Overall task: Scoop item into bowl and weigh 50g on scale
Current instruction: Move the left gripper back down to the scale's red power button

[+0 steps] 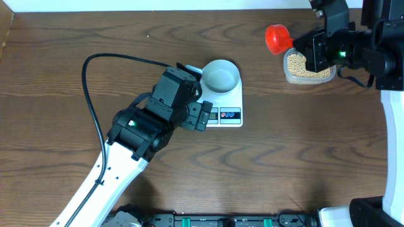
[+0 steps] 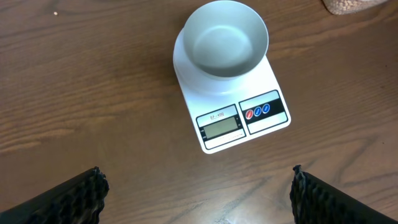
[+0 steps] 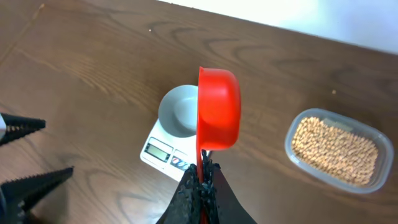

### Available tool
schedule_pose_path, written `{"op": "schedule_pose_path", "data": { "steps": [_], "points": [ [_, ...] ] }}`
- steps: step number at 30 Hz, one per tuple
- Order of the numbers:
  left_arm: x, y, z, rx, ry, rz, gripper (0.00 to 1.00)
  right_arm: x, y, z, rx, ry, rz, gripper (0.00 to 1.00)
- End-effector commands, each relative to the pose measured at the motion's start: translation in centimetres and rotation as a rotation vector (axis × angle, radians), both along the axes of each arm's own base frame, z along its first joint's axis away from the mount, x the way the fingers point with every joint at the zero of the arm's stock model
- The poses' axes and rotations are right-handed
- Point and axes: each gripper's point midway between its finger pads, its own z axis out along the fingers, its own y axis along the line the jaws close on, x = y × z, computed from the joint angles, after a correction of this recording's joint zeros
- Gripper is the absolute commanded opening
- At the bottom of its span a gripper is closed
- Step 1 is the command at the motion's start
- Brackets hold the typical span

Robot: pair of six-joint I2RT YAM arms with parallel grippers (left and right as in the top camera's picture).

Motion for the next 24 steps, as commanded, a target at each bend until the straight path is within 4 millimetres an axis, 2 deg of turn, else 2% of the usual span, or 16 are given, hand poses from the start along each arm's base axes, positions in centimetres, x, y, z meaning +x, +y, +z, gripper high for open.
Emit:
{"op": "schedule_pose_path", "data": {
  "steps": [1,3,6,12,16,20,24],
  "points": [
    [0.0,0.1,-0.6,0.019,0.010,-0.012,0.96,-0.1,0.3,1.1,-0.045,-0.076,0.066,0.01],
    [0.3,0.0,-0.3,0.019,-0.006,-0.017,0.96,0.0,0.3,1.1,-0.048,-0.081,0.071,0.01],
    [1.9,-0.6,1.1,-0.015,-0.091,-0.011,0.96,-0.2,0.5,0.8,-0.049,-0.068,0.078,0.01],
    [3.0,-1.4,2.4,-0.056,-0.157,-0.010,0.98,-0.7,0.9,0.4,-0.049,-0.045,0.091,0.01],
    [2.7,-2.5,2.3,-0.100,-0.136,-0.051,0.98,-2.0,0.9,-0.5,-0.056,0.019,0.099,0.01],
    [1.6,-5.6,-0.1,-0.189,-0.003,-0.169,0.98,-2.7,0.8,-1.0,-0.063,0.053,0.105,0.01],
    [2.3,-6.6,-6.3,-0.142,0.175,-0.082,0.98,-3.0,0.5,-1.5,-0.089,0.067,0.112,0.01]
  ]
}}
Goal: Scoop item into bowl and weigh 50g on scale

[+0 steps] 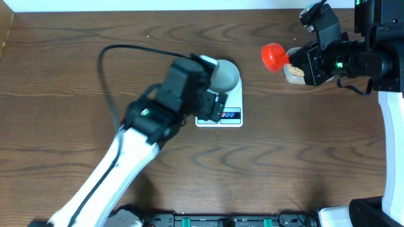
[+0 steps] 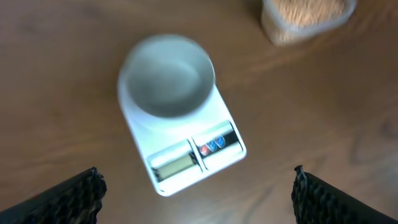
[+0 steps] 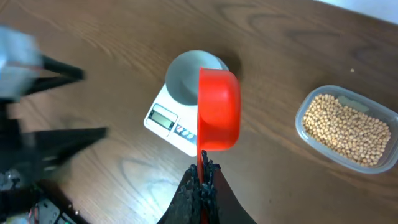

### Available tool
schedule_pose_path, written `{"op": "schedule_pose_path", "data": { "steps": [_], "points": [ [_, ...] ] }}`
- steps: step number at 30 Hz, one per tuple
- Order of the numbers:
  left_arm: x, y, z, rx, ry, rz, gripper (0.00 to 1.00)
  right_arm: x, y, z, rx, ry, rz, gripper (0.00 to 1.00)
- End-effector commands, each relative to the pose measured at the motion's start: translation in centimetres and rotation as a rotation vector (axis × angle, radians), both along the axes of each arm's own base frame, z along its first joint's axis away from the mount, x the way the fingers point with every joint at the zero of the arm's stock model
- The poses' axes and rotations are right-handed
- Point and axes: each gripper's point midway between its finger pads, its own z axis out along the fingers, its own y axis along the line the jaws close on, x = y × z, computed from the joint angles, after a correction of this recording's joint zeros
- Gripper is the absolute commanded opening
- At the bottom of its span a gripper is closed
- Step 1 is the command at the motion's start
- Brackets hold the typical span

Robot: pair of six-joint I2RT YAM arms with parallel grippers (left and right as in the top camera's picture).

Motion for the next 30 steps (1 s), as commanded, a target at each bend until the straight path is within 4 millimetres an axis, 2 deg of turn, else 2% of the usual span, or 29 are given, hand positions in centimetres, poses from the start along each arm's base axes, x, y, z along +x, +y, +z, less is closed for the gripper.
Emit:
{"op": "schedule_pose_path", "data": {
  "steps": [1,3,6,12,13,14,15,16,17,23,30],
  "points": [
    [0.1,-1.2,-6.3,0.047,0.175,0.034,0.98,-0.2,-0.2,0.4,-0.029,-0.025,0.016,0.01],
    [1.0,-1.4,-8.9,0.096,0.206,0.079,0.98,-0.1,-0.5,0.2,-0.048,-0.026,0.003,0.01],
    [1.2,-2.0,-11.8,0.124,0.259,0.094,0.98,0.0,-1.0,0.0,-0.075,-0.023,-0.015,0.01],
    [0.6,-1.7,-15.3,0.199,0.333,0.098,0.98,0.2,-1.3,0.0,-0.088,-0.032,-0.025,0.01],
    [0.6,-1.7,-15.7,0.206,0.342,0.098,0.94,0.2,-1.3,0.0,-0.088,-0.032,-0.025,0.01],
    [0.6,-1.7,-16.2,0.212,0.349,0.099,0.76,0.2,-1.3,0.0,-0.088,-0.032,-0.025,0.01],
    [0.6,-1.7,-16.6,0.216,0.356,0.099,0.50,0.2,-1.3,0.0,-0.088,-0.032,-0.025,0.01],
    [0.6,-1.8,-17.0,0.220,0.361,0.099,0.31,0.2,-1.3,0.0,-0.088,-0.033,-0.025,0.01],
    [0.7,-1.8,-17.3,0.222,0.363,0.098,0.08,0.3,-1.3,0.0,-0.088,-0.033,-0.026,0.01],
    [1.1,-2.5,-19.1,0.225,0.373,0.100,0.07,0.6,-1.5,0.2,-0.099,-0.049,-0.035,0.01],
    [1.5,-4.0,-19.0,0.219,0.316,0.081,0.07,0.7,-1.7,0.1,-0.110,-0.053,-0.043,0.01]
  ]
}}
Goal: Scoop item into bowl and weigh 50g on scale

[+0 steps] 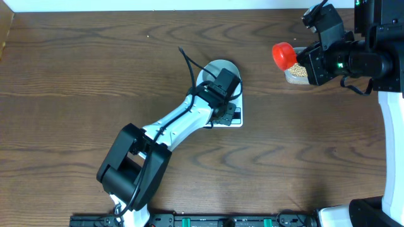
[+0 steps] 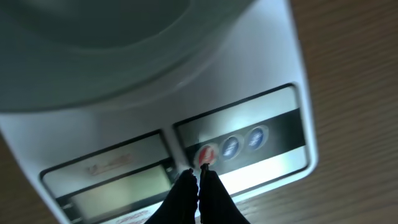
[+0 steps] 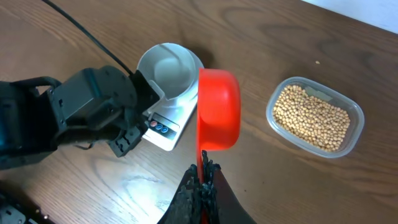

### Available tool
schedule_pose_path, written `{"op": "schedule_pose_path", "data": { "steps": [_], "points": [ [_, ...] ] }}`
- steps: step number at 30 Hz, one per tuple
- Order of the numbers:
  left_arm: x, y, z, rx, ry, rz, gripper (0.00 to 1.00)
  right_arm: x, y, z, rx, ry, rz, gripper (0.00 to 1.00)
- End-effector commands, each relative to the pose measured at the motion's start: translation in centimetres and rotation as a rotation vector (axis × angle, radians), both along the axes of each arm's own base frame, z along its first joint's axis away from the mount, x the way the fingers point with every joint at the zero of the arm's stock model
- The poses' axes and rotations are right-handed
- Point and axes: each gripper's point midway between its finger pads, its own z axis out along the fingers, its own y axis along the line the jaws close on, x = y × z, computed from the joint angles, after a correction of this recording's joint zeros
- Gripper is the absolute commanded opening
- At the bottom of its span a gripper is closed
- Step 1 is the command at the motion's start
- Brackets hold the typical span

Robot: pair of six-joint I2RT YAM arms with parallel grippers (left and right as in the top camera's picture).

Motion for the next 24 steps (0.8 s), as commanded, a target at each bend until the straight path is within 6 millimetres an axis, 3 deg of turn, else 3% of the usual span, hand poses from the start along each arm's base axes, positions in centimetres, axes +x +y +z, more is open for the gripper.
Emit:
{"op": "schedule_pose_path", "data": {
  "steps": [1,24],
  "points": [
    [0.2,0.0,-0.1,0.038,-0.034,0.011,0.07,0.0,0.0,0.6,-0.011,-0.028,0.010,0.01],
    [0.7,0.7,-1.1,0.126,-0.093,0.101,0.07,0.1,-0.1,0.6,-0.017,-0.030,0.006,0.01]
  ]
}}
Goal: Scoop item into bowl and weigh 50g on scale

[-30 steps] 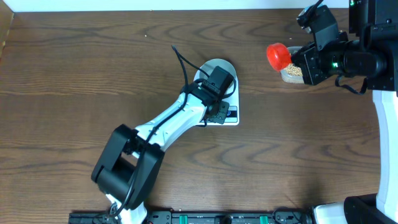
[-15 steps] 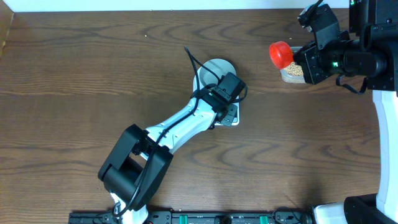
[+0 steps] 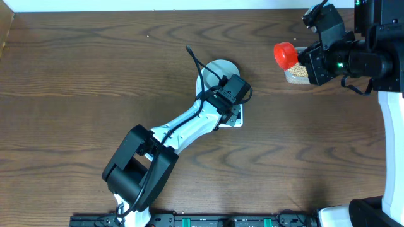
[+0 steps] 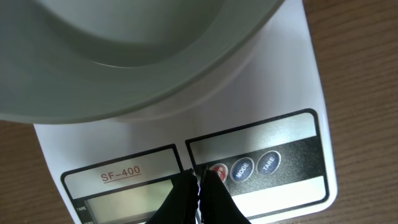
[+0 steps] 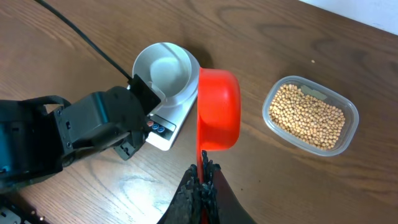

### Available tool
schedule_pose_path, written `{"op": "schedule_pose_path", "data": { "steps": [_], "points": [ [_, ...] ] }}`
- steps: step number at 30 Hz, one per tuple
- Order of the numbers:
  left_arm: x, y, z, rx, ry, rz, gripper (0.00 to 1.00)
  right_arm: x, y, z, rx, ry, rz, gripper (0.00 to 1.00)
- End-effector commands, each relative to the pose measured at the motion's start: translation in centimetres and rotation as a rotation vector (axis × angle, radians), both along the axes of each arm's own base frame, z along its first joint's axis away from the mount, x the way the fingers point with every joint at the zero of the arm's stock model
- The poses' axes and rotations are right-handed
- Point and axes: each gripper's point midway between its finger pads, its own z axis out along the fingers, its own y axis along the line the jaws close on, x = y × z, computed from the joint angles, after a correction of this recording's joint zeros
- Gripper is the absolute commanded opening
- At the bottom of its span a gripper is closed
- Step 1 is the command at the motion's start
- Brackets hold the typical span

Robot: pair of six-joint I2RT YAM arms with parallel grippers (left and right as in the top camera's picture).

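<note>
A white bowl (image 4: 124, 56) stands on the white SF-400 scale (image 4: 298, 93). My left gripper (image 4: 199, 178) is shut and holds nothing; its tips rest on the scale's panel between the blank display (image 4: 124, 196) and the red button (image 4: 219, 172). In the overhead view the left gripper (image 3: 232, 115) covers the scale's front. My right gripper (image 5: 203, 168) is shut on the handle of the red scoop (image 5: 219, 109), held empty in the air. The scoop (image 3: 285, 55) hangs just left of the clear container of beans (image 5: 310, 121).
The left arm (image 3: 189, 126) stretches across the table's middle from the near edge to the scale, its black cable (image 3: 197, 63) arching beside the bowl. The bean container (image 3: 295, 74) sits at the far right, partly under the right arm. Dark wooden table (image 3: 76, 75) all round.
The left gripper, still shut, has drawn back a little from the scale; its tips were on the red button and now sit just left of it. The right gripper and scoop have hardly moved.
The left gripper was open above the table in front of the scale, then open over the scale. Then it was shut with its tips on the red button, and now just beside it. The right gripper held the red scoop aloft throughout, near the bean container.
</note>
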Motion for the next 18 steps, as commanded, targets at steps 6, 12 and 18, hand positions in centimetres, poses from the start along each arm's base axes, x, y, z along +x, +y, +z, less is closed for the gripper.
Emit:
{"op": "schedule_pose_path", "data": {
  "steps": [6,12,18],
  "points": [
    [-0.24,0.37,-0.99,0.016,0.018,0.023,0.07,-0.01,0.10,0.66,-0.007,-0.027,0.012,0.01],
    [-0.47,0.50,-1.34,0.023,0.025,0.022,0.07,-0.01,0.09,0.66,-0.008,-0.027,0.012,0.01],
    [-0.54,0.37,-1.39,0.014,0.029,0.025,0.07,-0.06,0.05,0.61,-0.010,-0.024,0.011,0.01]
  ]
}}
